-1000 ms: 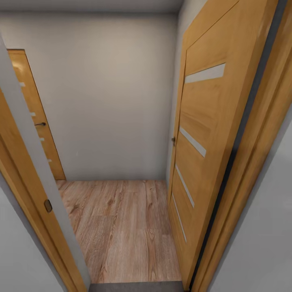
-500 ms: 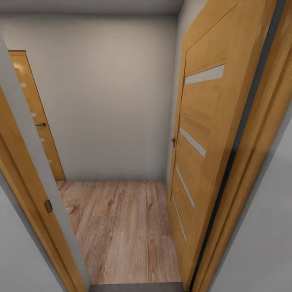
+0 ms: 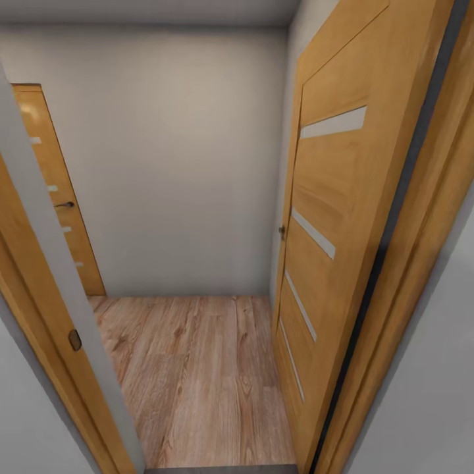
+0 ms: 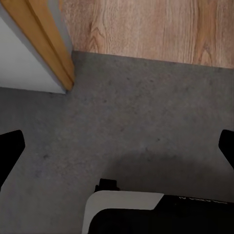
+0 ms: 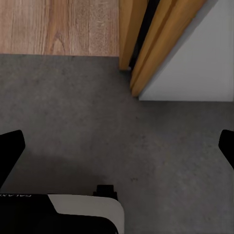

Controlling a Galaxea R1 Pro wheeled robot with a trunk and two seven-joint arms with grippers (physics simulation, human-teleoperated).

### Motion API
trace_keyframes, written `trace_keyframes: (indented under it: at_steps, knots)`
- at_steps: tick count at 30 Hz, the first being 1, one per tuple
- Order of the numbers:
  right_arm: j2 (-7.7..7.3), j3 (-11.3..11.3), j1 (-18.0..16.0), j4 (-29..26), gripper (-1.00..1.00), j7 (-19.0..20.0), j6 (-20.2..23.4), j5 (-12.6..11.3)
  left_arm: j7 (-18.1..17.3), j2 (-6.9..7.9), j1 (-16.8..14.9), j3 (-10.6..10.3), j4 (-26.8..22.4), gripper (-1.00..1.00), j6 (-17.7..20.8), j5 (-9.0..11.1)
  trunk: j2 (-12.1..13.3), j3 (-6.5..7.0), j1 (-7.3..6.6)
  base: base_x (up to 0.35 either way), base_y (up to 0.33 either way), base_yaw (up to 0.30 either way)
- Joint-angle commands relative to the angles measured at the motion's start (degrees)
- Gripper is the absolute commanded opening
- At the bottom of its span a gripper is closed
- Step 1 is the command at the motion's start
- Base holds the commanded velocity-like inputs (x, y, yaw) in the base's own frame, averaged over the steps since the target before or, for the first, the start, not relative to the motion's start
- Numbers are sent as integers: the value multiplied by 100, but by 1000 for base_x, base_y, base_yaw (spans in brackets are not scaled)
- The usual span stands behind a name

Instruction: Move the two storage containers from the living room to the garage. In the garage, place one container on the floor and stack the other container on top of it (either order is fine).

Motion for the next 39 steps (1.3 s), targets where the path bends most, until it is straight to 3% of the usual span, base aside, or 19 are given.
trace_keyframes:
  at_steps: [1, 7, 14, 39]
  knots:
    - [0, 23, -8, 25, 100, -7, -36, -1, -43, 2, -8, 22, 26, 100, -31, 50, -4, -2, 6, 317, 0, 0]
    - [0, 23, -8, 25, 100, -7, -35, -1, -43, -3, -8, 22, 26, 100, -31, 50, -4, -2, 6, 210, 0, 56]
    - [0, 23, -8, 25, 100, -7, -34, -1, -43, 2, -8, 22, 26, 100, -31, 50, -4, -2, 6, 14, 0, 140]
    - [-1, 20, -8, 25, 100, -7, -43, 8, -37, -2, -9, 20, 26, 100, -31, 50, -4, -2, 6, 10, 0, 3]
